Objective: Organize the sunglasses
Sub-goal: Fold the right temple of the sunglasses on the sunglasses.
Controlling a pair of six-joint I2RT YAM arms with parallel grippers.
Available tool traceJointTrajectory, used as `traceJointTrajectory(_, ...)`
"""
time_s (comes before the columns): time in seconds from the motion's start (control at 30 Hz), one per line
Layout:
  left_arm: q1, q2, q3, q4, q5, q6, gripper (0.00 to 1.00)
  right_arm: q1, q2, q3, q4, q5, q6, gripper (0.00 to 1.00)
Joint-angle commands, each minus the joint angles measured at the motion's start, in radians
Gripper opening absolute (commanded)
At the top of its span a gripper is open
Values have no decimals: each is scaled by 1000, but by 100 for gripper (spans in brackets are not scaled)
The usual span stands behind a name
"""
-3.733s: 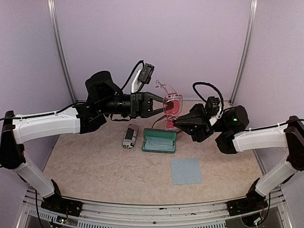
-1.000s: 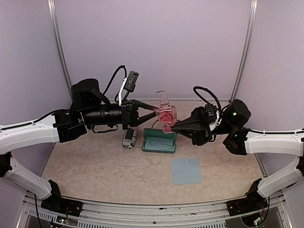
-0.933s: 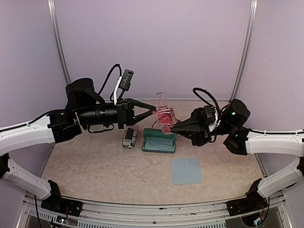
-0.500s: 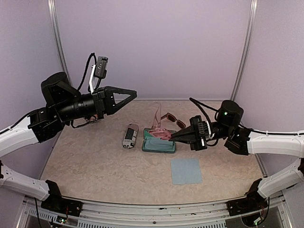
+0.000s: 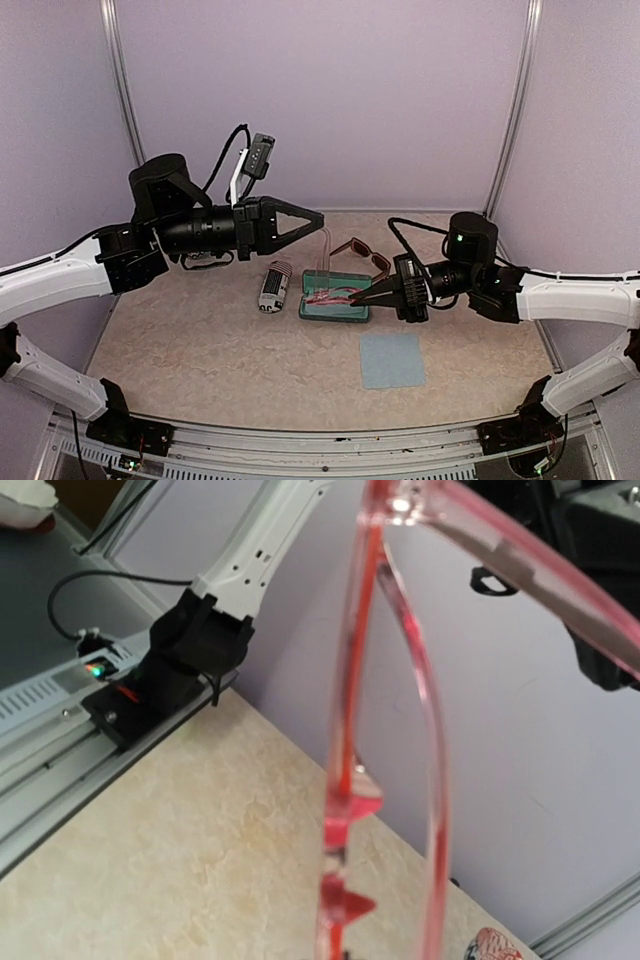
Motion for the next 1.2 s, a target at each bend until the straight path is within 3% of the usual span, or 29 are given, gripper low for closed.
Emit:
traceJointTrajectory(0.0,-6,42,34,46,71,-27,0,9,14,36,-38,14,-54,0)
traceJointTrajectory(0.87,-1,270,70,31,238,-33,0,14,-6,51,47,101,-45,0)
traceJointTrajectory(1.0,7,265,51,59,218,-55,0,16,-12,49,50,123,-48,0)
traceJointTrajectory(1.17,45,221,26,59,79,-92,0,16,-20,54,-31,131,-55,0)
